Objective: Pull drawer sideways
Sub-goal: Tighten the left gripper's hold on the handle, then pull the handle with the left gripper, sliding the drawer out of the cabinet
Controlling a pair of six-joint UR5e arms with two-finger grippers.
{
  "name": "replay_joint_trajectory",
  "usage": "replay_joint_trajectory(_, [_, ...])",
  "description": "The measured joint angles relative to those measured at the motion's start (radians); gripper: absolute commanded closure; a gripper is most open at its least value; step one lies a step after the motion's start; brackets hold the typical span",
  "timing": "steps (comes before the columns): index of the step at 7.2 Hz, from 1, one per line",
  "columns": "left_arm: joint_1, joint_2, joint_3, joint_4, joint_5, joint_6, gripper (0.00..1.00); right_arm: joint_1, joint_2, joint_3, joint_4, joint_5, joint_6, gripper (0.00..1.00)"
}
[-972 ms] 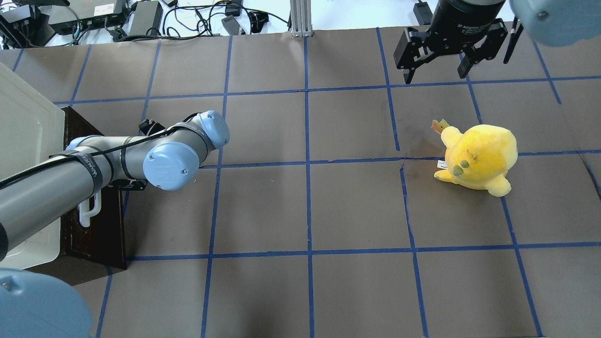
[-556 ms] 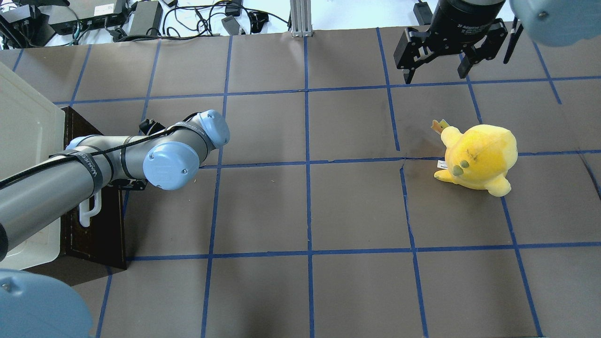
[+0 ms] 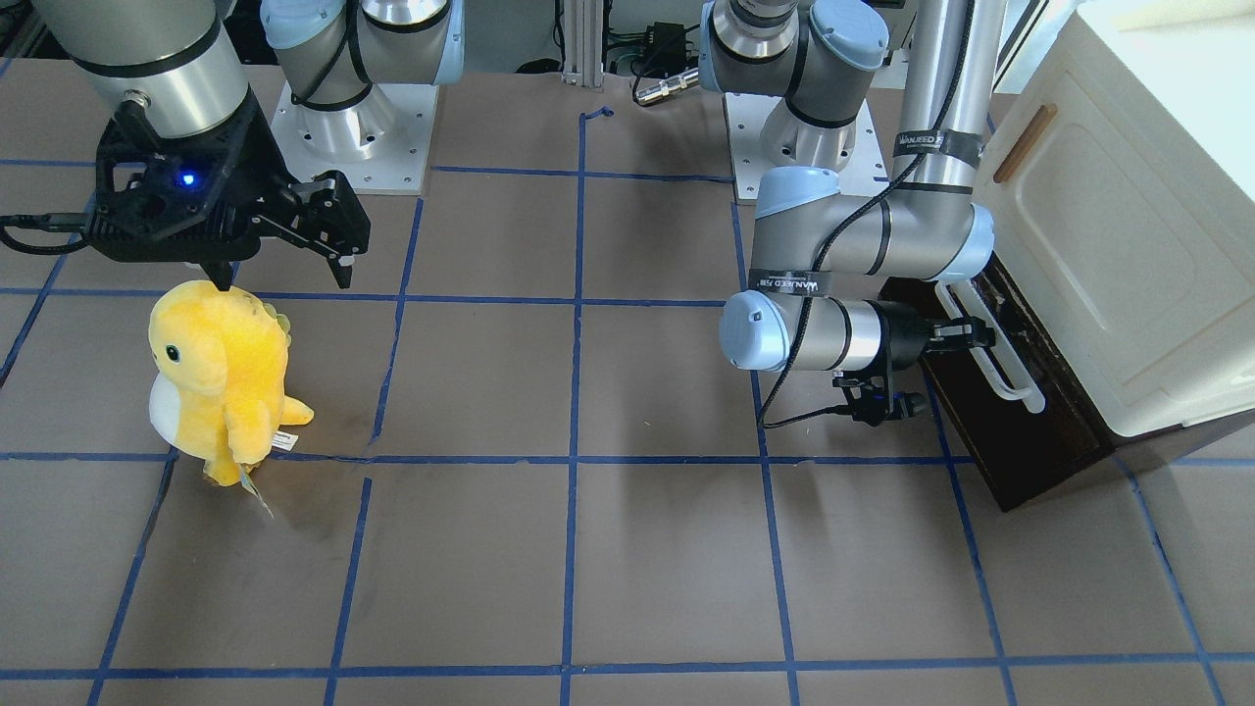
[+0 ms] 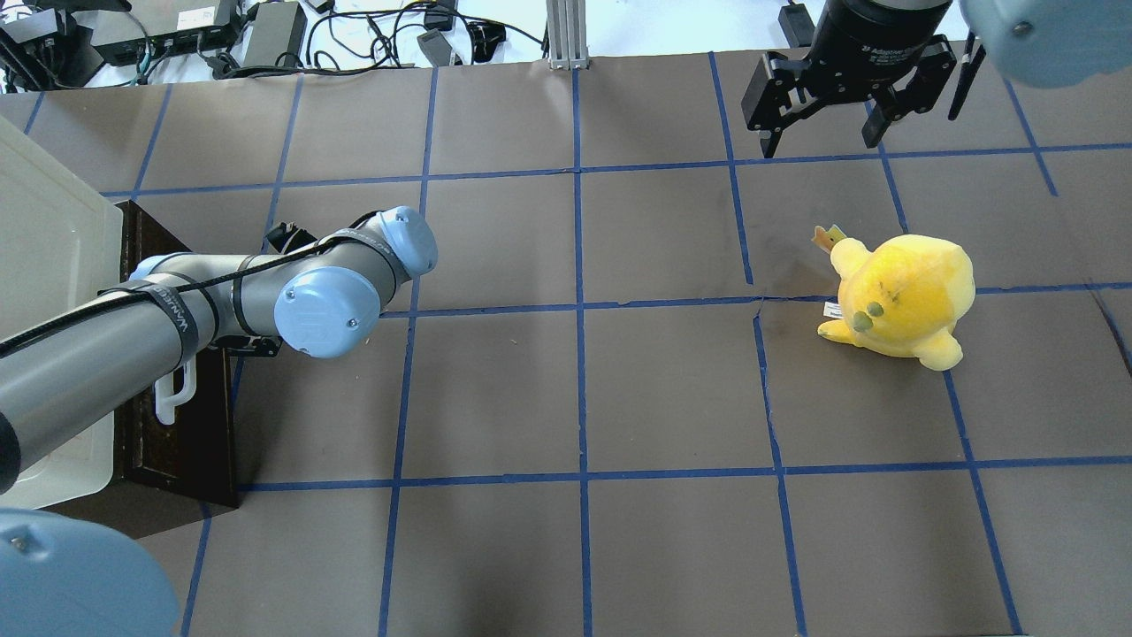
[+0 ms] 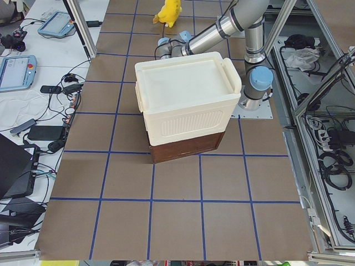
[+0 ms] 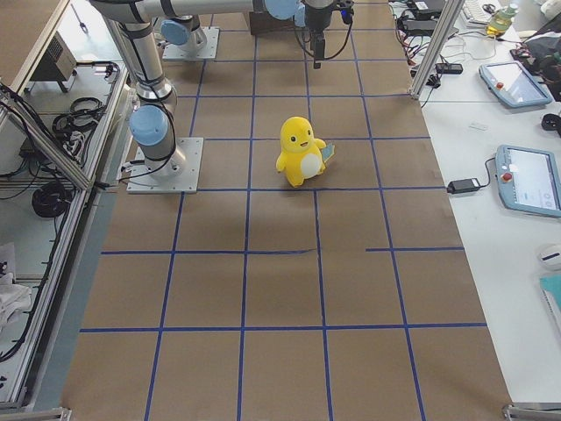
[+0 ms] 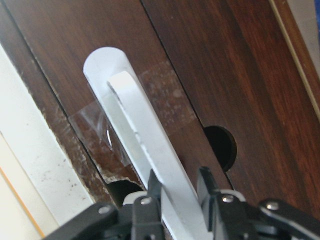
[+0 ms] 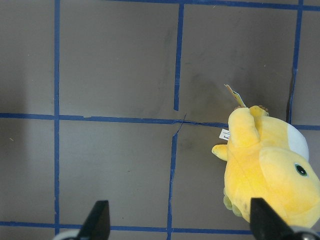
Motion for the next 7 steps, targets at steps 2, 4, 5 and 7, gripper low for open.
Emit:
replay_joint_trajectory(2, [-0.013, -0.004, 0.005, 0.004, 0.000, -0.001, 0.70, 0.000, 0.001, 0.000, 0.000, 0.000, 0.000, 0.00])
replay_joint_trajectory(4, [-0.042, -0.006, 0.021, 0.008, -0.009, 0.001, 0.77, 0.000, 0.000, 0.000, 0.000, 0.000, 0.000, 0.00])
replay_joint_trajectory(5, [-0.058, -0.006, 0.033, 0.008, -0.020, 0.001, 0.77, 0.000, 0.000, 0.000, 0.000, 0.000, 0.000, 0.00])
replay_joint_trajectory(7, [-0.084, -0.007, 0.044, 0.007, -0.031, 0.000, 0.77, 0.000, 0.000, 0.000, 0.000, 0.000, 0.000, 0.00])
